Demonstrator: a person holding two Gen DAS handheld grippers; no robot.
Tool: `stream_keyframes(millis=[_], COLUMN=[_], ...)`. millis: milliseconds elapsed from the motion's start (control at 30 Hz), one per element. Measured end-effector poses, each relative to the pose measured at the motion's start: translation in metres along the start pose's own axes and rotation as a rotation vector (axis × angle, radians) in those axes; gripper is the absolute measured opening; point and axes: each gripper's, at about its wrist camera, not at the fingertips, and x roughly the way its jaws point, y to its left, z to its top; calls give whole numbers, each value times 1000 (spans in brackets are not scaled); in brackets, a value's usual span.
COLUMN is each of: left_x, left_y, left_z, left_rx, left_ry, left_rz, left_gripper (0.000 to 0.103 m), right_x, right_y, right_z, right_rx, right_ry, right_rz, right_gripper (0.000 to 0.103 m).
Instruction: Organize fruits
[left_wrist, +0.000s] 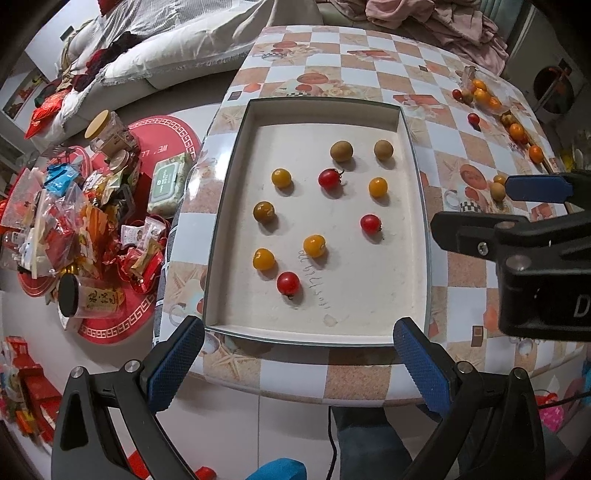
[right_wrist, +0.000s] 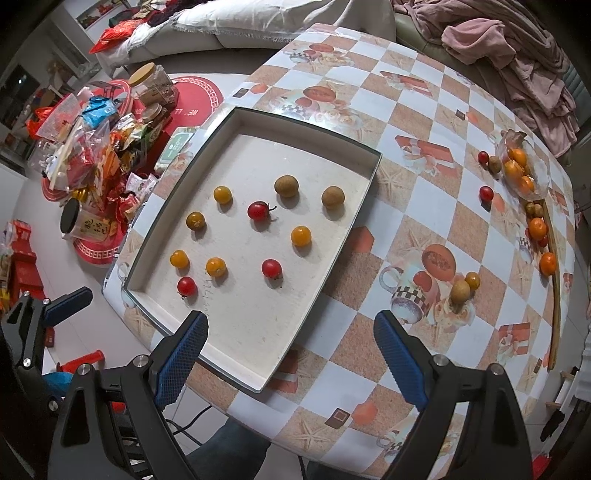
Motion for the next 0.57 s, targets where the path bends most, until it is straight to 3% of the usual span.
stream_keyframes(millis=[567], left_x=[-1], left_y=[-2], left_z=[-1], left_rx=[-2], left_ry=[-10], left_rz=[-14], left_gripper=[103], right_x=[1], right_y=[-2], right_z=[-3], right_rx=[9], right_ry=[-1], right_rz=[2], right_gripper=[93])
